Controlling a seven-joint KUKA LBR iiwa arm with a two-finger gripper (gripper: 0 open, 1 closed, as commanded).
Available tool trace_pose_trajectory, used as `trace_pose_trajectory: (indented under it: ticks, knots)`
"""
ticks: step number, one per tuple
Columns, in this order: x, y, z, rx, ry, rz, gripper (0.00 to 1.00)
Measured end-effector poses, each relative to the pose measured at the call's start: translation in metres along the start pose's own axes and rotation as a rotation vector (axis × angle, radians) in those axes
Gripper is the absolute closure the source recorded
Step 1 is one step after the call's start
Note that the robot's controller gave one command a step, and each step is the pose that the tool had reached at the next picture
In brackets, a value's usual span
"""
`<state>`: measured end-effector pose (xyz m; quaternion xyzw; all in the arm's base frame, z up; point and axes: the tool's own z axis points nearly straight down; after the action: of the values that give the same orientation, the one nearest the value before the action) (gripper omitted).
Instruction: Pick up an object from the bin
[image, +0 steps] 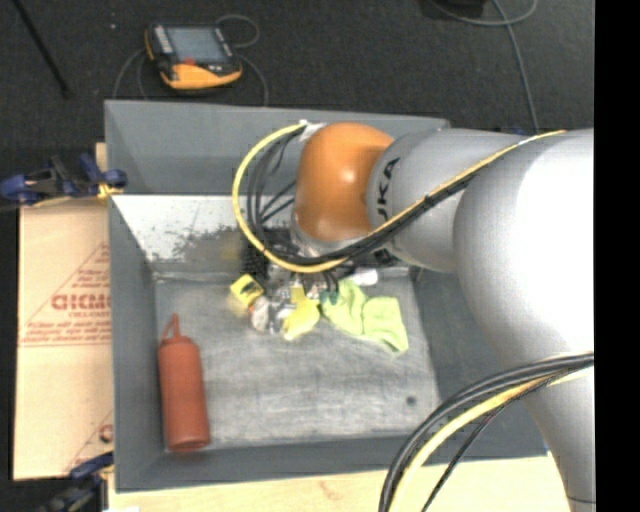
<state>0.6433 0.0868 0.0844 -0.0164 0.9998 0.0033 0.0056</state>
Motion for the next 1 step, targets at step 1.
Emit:
trace_pose_trajectory:
  ticks: [1]
  knots:
    - [0.0181,-0.0077,-0.0026,-0.009,-0.025,0.144,1.00]
